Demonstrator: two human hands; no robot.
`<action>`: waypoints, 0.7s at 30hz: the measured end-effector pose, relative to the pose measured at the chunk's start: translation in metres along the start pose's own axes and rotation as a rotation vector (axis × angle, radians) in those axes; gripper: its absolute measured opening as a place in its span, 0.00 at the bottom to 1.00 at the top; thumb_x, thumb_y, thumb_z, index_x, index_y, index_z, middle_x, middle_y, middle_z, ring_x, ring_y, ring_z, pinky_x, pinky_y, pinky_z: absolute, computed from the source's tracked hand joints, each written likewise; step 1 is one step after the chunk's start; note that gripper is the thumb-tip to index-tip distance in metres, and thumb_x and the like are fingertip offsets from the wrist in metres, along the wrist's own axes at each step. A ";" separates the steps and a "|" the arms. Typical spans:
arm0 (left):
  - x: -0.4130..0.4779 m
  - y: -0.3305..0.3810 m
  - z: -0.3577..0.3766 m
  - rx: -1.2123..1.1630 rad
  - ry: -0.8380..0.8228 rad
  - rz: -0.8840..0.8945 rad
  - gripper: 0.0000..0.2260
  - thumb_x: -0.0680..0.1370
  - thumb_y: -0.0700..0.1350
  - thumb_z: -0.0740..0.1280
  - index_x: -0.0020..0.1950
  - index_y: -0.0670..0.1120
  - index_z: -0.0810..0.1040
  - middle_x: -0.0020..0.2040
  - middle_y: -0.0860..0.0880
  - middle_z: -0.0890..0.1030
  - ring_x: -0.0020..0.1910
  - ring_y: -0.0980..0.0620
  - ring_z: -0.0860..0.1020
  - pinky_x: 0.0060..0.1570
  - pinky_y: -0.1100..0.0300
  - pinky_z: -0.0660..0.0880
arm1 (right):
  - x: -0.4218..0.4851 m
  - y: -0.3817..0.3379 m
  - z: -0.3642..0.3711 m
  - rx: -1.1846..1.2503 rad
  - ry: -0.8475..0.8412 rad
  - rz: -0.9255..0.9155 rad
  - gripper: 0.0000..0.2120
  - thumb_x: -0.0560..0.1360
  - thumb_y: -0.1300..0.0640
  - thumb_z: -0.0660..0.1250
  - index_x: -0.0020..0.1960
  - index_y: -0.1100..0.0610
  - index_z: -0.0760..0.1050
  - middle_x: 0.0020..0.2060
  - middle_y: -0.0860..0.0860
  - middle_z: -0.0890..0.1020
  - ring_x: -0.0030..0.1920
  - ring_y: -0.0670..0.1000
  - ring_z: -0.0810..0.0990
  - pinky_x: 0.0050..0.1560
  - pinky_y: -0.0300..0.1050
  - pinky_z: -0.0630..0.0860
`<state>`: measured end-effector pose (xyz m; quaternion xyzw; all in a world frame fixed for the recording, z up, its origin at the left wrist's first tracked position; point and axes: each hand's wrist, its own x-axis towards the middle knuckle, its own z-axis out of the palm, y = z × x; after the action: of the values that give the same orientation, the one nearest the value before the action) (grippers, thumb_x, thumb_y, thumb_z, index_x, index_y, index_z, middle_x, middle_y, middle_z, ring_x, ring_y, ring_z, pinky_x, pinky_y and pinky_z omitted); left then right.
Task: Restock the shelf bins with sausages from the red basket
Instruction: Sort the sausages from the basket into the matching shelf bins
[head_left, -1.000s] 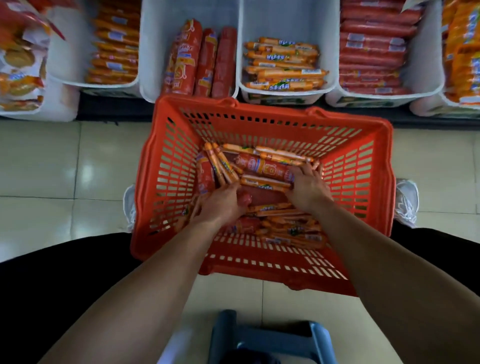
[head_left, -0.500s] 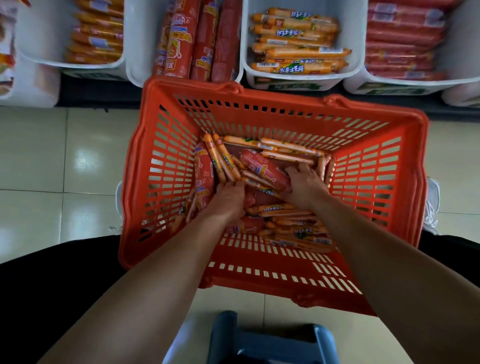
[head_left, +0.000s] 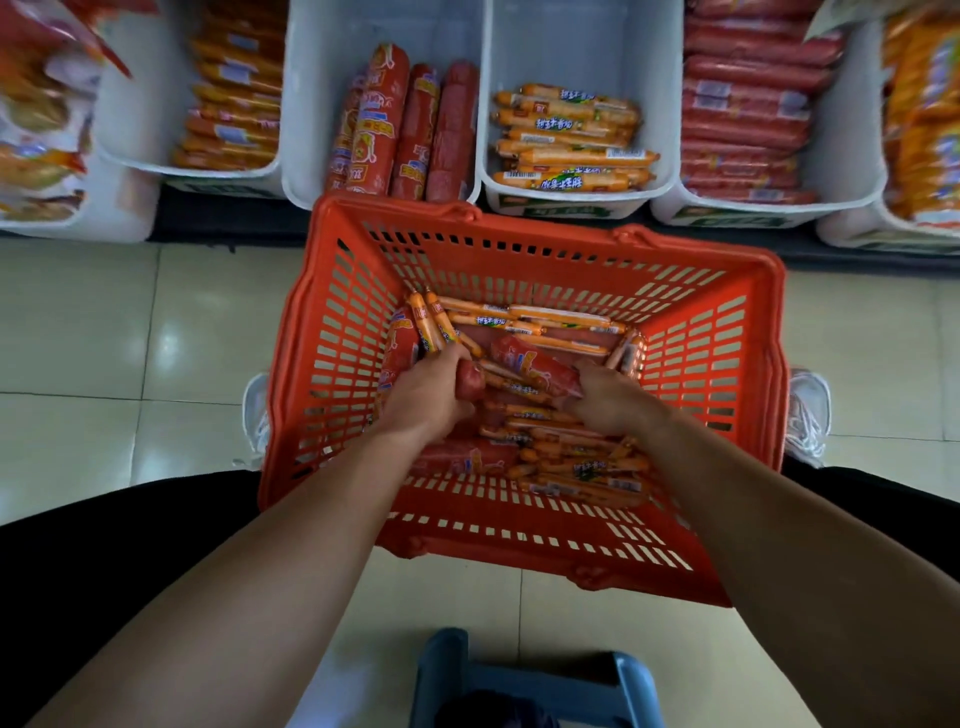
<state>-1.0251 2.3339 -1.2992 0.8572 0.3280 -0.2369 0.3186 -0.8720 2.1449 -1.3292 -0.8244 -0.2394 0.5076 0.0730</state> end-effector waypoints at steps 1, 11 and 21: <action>-0.006 0.002 -0.008 -0.004 0.059 0.024 0.24 0.70 0.49 0.77 0.63 0.55 0.71 0.58 0.47 0.80 0.57 0.43 0.79 0.56 0.50 0.74 | -0.005 -0.002 -0.002 -0.004 0.006 0.004 0.28 0.79 0.47 0.67 0.75 0.54 0.63 0.65 0.56 0.77 0.63 0.58 0.76 0.62 0.47 0.72; -0.047 -0.008 -0.029 0.055 0.163 -0.164 0.18 0.68 0.57 0.77 0.50 0.50 0.74 0.46 0.50 0.79 0.47 0.46 0.79 0.43 0.55 0.73 | -0.031 -0.003 0.015 0.079 0.060 0.068 0.30 0.78 0.45 0.67 0.74 0.54 0.63 0.62 0.57 0.78 0.60 0.59 0.78 0.59 0.49 0.75; -0.021 -0.026 -0.014 0.154 -0.222 -0.204 0.26 0.69 0.57 0.76 0.65 0.51 0.79 0.61 0.47 0.80 0.59 0.44 0.78 0.54 0.54 0.74 | -0.004 -0.012 0.039 0.188 0.026 0.063 0.36 0.75 0.38 0.69 0.75 0.55 0.62 0.62 0.54 0.78 0.58 0.57 0.79 0.53 0.47 0.74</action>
<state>-1.0552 2.3506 -1.2873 0.8098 0.3571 -0.3859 0.2603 -0.9117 2.1491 -1.3405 -0.8275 -0.1638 0.5193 0.1372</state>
